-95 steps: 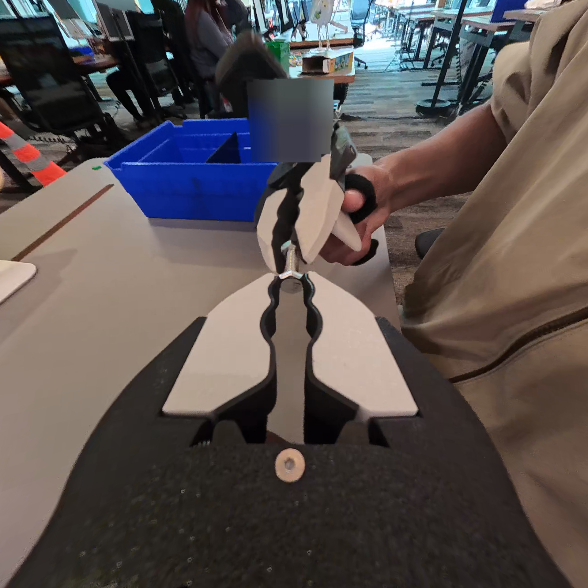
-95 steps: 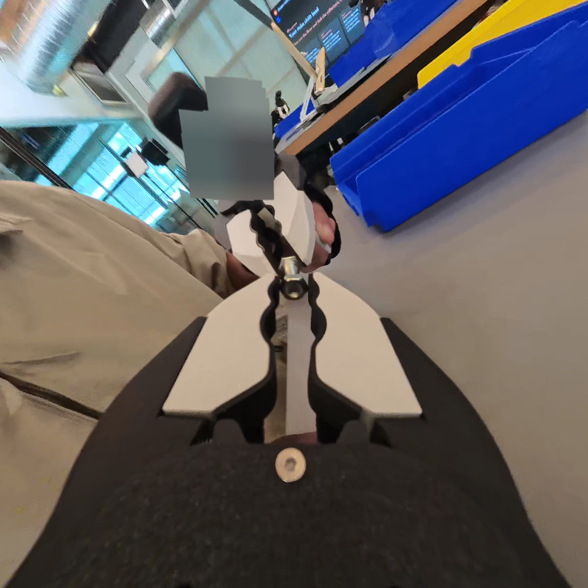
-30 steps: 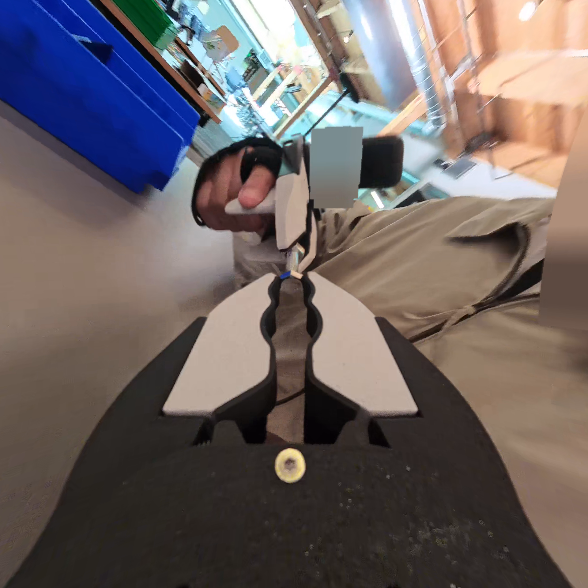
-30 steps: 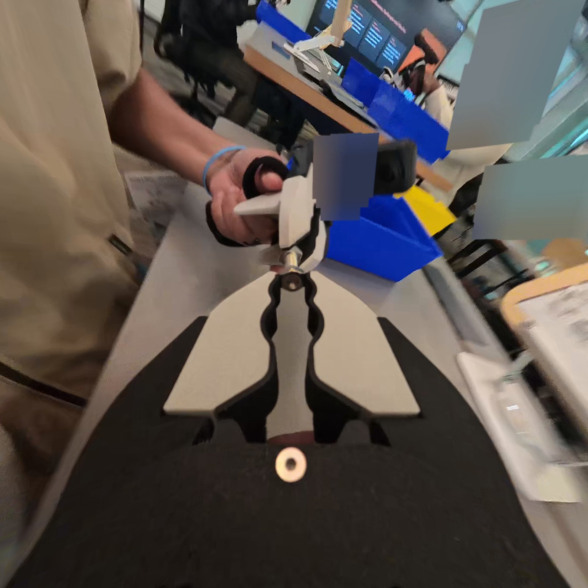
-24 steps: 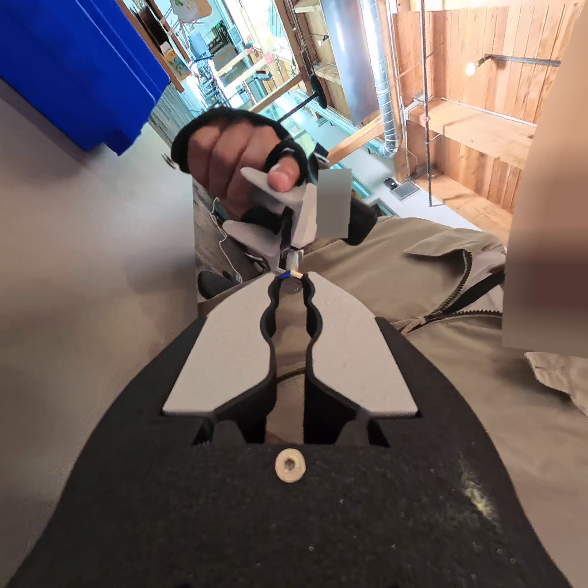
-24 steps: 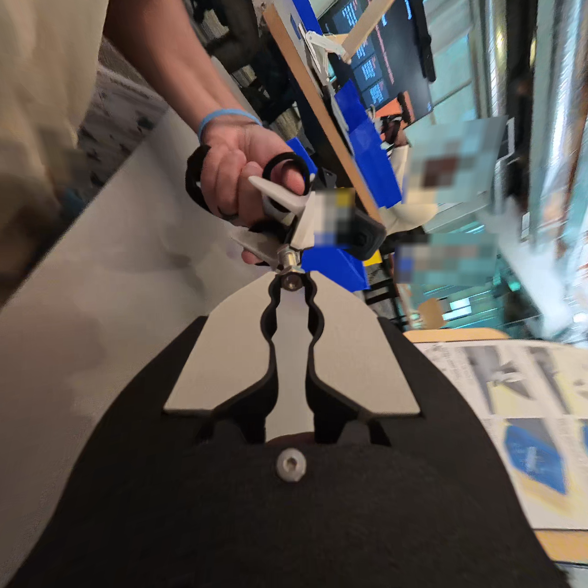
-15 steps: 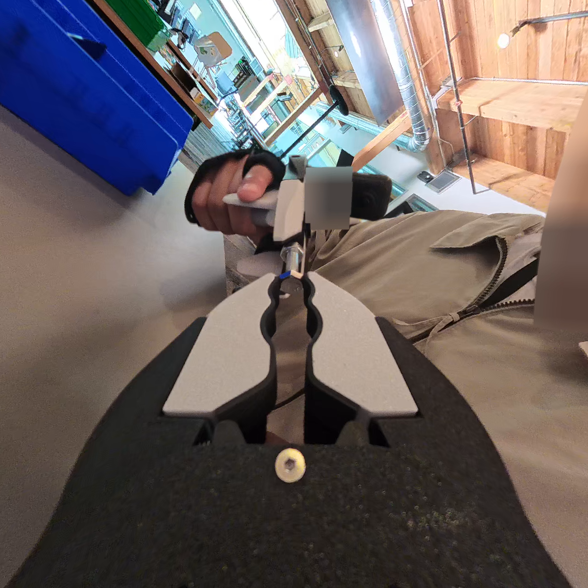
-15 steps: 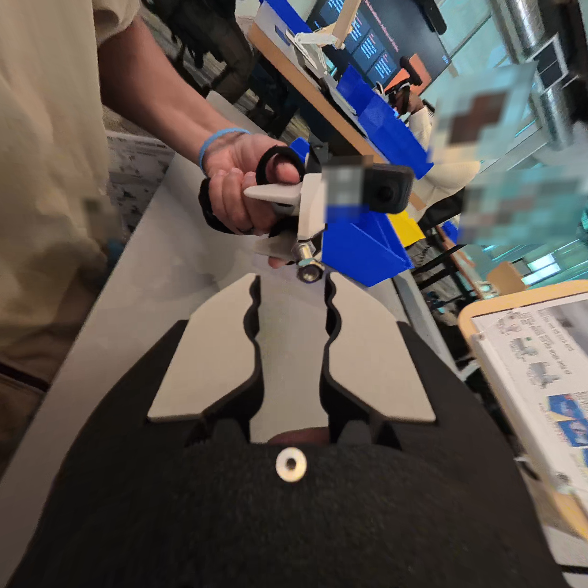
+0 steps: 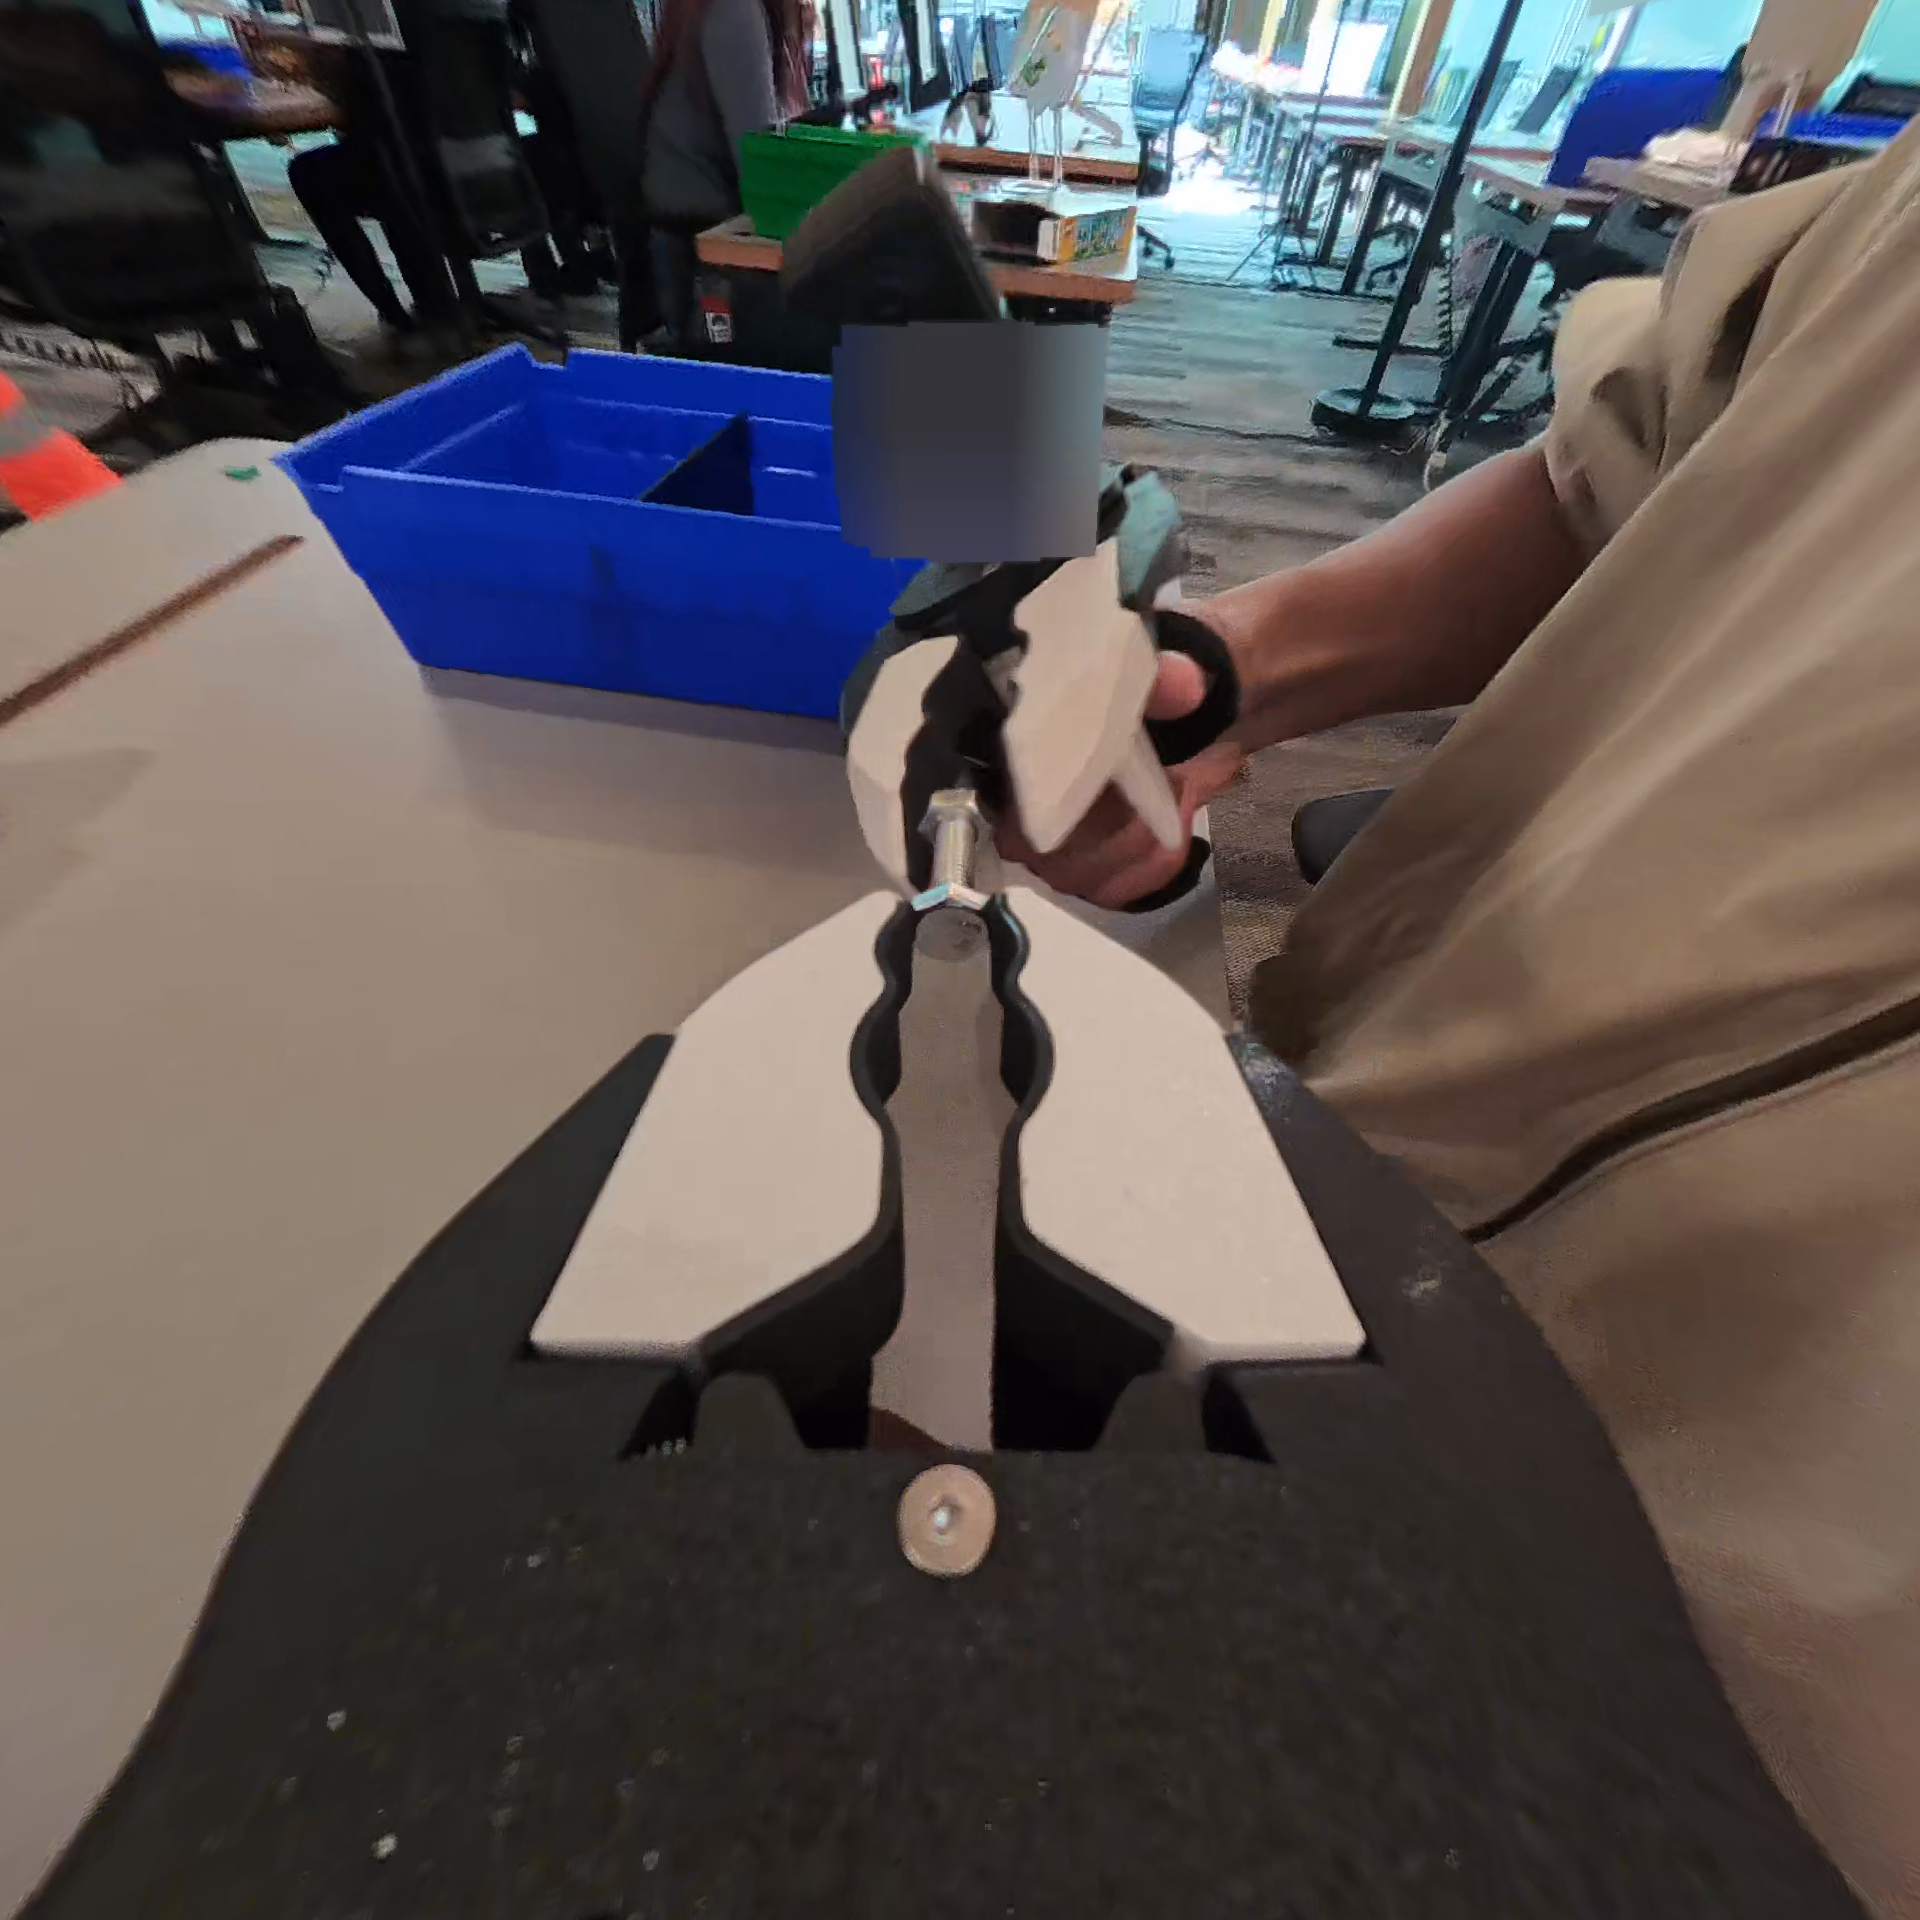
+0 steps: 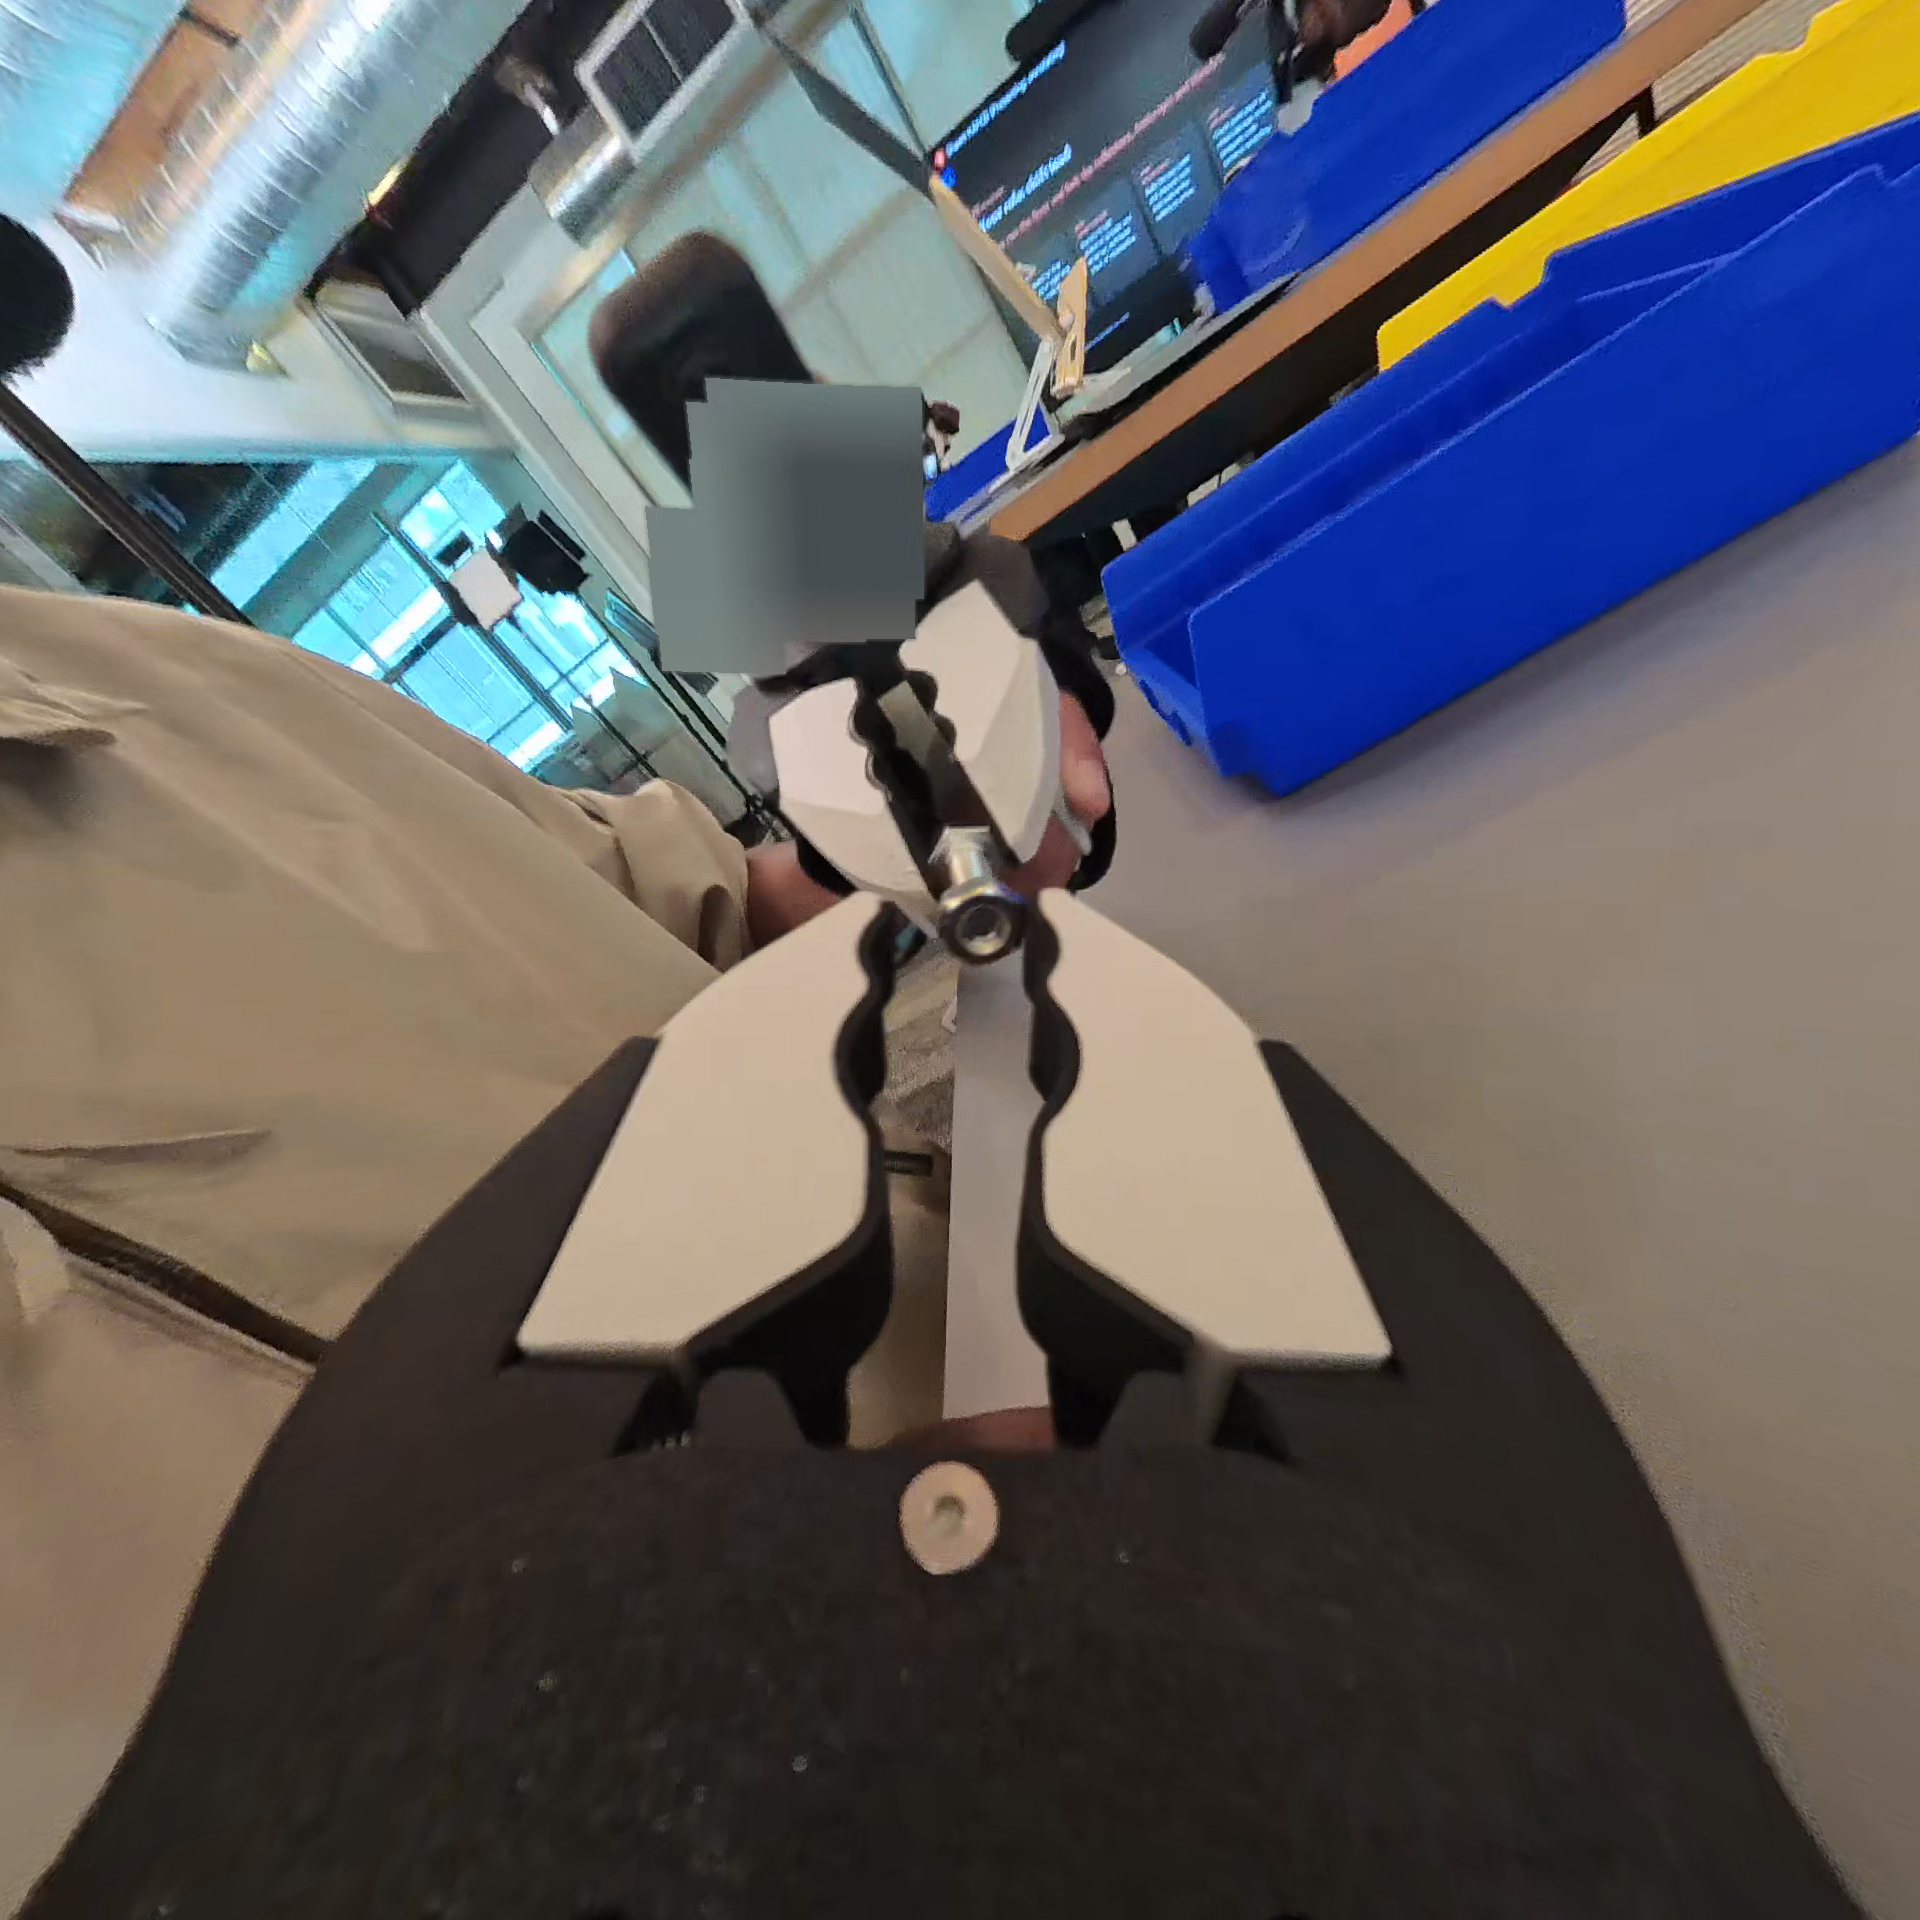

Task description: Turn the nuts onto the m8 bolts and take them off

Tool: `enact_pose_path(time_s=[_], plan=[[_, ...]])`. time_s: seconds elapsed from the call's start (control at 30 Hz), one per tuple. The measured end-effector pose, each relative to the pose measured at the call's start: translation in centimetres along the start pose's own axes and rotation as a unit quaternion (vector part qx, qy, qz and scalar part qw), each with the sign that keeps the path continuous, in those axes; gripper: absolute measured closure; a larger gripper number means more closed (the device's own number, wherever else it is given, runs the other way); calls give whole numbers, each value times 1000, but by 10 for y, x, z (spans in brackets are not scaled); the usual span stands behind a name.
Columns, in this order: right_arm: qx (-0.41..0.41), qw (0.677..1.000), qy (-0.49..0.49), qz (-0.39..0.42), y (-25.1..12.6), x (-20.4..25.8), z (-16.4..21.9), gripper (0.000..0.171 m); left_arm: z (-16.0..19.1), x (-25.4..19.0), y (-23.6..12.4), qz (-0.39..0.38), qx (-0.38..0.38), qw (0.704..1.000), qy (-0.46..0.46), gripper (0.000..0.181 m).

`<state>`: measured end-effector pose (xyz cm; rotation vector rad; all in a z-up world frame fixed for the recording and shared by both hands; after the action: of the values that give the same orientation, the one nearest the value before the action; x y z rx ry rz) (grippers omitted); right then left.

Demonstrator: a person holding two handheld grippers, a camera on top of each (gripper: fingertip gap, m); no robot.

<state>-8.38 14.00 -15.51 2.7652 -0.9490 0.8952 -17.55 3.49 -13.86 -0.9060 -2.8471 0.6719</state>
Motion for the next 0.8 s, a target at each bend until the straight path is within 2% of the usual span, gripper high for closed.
enact_pose_path(time_s=[0.03, 0.17, 0.23, 0.3, 0.47, 0.63, 0.7, 0.77, 0.8], plan=[[-1, 1000, -3, 2, 0, 0, -1, 157, -1, -2, -1, 2, -4, 1000, 7, 167], [24, 996, -73, 38, 1, 3, -3, 157, 0, -3, -1, 11, 3, 1000, -2, 167], [41, 987, -141, 61, 1, 9, -6, 157, 0, -1, -4, 66, -17, 996, -58, 167], [66, 964, -237, 99, 2, 17, -9, 157, 0, 1, -4, 123, -31, 986, -112, 167], [113, 869, -450, 171, 3, 30, -15, 157, 4, 6, -2, 260, -45, 932, -251, 167], [142, 731, -625, 235, 6, 35, -11, 156, 13, 12, 6, 358, -44, 856, -371, 167], [140, 681, -676, 244, 5, 37, -8, 157, 17, 11, 10, 381, -39, 836, -394, 168], [133, 659, -697, 249, 4, 36, -5, 157, 17, 11, 11, 376, -40, 840, -388, 167], [136, 671, -684, 250, 4, 34, -6, 157, 17, 11, 11, 361, -38, 850, -381, 167]])
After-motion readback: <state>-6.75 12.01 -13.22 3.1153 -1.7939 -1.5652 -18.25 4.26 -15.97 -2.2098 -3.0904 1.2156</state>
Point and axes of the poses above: each gripper's, where its closed fingertips meet, y out along the fingers, z out of its underside, x = y × z across the jaws, the point moved 7 cm from there along -y, back along the fingers, and after that the axes turned 10 degrees about x, right-handed, at the moved point
